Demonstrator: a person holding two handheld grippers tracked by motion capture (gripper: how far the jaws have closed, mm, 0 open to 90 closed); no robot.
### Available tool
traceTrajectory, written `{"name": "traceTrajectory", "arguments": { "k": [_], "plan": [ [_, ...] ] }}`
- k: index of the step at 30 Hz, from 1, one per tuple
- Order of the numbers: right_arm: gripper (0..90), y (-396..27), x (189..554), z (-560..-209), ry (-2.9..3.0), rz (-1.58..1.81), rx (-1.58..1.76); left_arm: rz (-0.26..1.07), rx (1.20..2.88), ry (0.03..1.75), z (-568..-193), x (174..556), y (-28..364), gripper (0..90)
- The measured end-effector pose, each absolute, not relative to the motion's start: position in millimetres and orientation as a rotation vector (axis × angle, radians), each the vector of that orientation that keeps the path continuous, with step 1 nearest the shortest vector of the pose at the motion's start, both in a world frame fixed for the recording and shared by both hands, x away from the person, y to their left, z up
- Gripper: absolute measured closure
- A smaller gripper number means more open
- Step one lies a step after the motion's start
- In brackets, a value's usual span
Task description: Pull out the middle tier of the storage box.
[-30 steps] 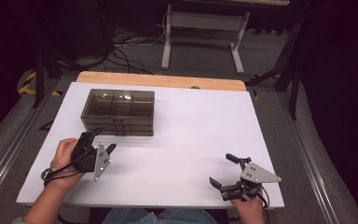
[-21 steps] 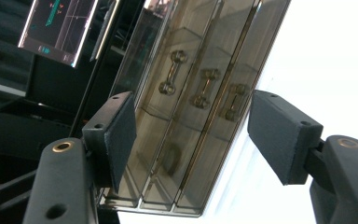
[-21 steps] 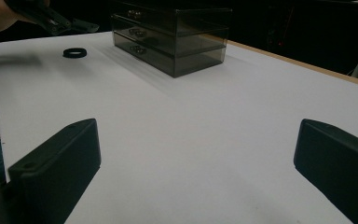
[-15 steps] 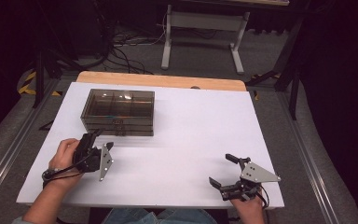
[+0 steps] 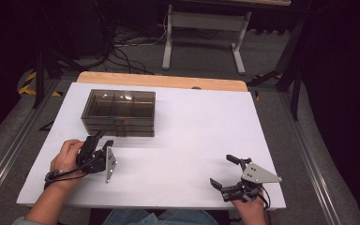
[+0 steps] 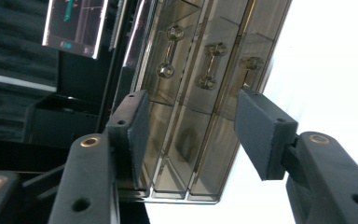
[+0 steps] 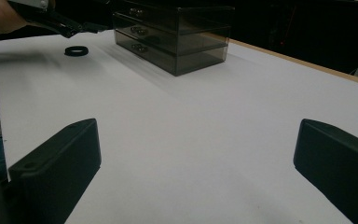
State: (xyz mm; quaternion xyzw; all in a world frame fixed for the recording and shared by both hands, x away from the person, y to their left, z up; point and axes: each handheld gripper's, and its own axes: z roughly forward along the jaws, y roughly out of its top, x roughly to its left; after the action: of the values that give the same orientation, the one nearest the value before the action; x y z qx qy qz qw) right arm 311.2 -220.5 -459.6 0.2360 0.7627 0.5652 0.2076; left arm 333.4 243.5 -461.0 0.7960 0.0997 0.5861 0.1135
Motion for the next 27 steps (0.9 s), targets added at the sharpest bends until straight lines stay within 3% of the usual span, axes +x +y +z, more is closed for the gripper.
{"name": "traceTrajectory", "arguments": {
  "k": [27],
  "plan": [
    [1.2,-219.9,311.4,-460.1,2.13,1.57,0.657,1.859,2.337,0.275,-482.0,348.3,226.5,52.7]
  ]
}}
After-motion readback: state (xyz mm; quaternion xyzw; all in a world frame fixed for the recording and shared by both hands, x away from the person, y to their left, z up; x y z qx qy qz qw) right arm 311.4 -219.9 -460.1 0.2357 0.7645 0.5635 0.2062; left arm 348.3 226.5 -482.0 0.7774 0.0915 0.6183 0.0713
